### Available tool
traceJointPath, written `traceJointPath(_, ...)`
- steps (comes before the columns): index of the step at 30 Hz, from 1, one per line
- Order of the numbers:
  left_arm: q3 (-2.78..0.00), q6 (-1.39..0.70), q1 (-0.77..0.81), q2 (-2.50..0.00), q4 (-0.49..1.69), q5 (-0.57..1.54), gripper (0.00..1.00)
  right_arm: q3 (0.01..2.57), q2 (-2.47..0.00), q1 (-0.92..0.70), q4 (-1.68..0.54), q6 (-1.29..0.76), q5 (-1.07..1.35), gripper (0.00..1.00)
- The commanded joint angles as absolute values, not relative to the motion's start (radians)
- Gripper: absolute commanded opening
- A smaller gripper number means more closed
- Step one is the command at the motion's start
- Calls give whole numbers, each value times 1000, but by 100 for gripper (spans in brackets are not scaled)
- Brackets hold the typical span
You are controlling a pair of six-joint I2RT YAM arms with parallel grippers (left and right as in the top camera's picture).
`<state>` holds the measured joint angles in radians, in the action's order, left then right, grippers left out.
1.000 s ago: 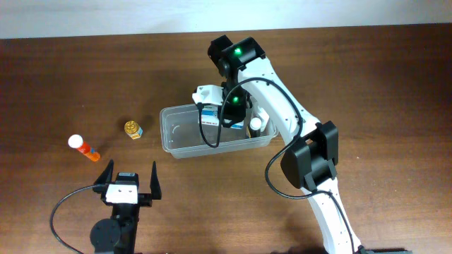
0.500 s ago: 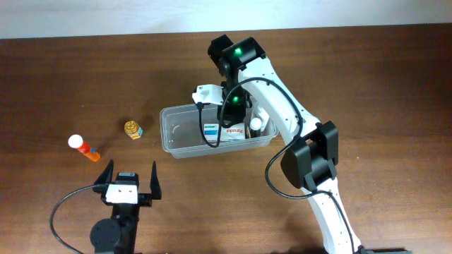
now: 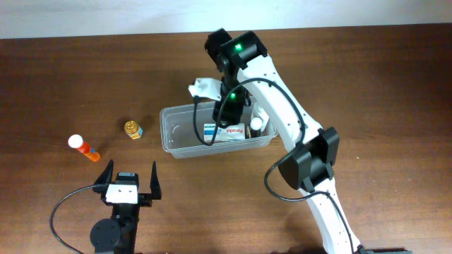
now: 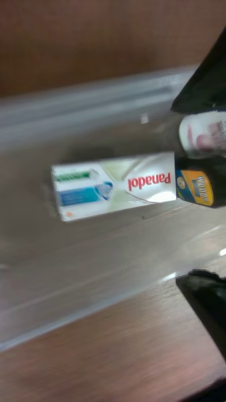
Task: Pack container
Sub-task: 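Lay the Panadol box flat in the container and open the right gripper, then raise the right gripper and retract it to the right side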
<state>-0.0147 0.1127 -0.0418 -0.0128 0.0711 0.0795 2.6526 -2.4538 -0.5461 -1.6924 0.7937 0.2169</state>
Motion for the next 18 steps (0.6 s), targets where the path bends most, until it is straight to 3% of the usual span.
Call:
traceJointPath(1,-9,122,-49,-6,72,90,99,2815,-2429,-563,-1699,582,154,76)
traceJointPath(9,-9,122,-49,-6,72,90,99,3014,-2339,-475,-1699,116,-210,87)
traceJointPath(15,-9,122,-49,-6,72,90,100,3014,-2222,-286,-1699,1,-225,99)
traceJointPath(18,-9,122,-49,-6,72,90,99,3014,-2191,-163,-1699,-67,-220,99)
